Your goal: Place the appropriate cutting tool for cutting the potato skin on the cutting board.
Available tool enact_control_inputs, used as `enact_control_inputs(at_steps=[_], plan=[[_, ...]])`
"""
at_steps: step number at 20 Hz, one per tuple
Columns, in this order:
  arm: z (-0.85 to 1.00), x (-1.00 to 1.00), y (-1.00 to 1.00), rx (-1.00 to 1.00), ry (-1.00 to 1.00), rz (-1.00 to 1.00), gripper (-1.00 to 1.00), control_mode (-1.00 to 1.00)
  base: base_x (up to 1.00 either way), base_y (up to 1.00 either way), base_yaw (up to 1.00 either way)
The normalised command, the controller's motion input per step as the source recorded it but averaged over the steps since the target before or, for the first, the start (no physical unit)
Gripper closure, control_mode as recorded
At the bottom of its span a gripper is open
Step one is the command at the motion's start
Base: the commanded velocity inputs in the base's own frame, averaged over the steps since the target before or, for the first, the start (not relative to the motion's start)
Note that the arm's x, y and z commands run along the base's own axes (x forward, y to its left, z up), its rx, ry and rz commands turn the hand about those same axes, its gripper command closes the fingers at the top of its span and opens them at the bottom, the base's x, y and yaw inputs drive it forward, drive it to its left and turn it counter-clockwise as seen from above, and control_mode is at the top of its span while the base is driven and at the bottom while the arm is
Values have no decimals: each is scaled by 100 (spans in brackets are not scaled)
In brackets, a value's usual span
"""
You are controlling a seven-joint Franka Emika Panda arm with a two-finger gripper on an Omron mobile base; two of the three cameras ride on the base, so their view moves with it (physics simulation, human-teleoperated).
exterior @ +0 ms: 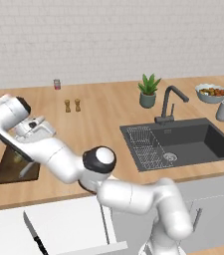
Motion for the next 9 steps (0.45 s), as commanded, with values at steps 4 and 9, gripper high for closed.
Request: enact_control_inputs(at_steps=[4, 9], plan=[[0, -92, -100, 33, -18, 15, -100, -100, 0, 0, 0], [0, -85, -100, 41, -20, 12, -100, -100, 0, 0, 0]])
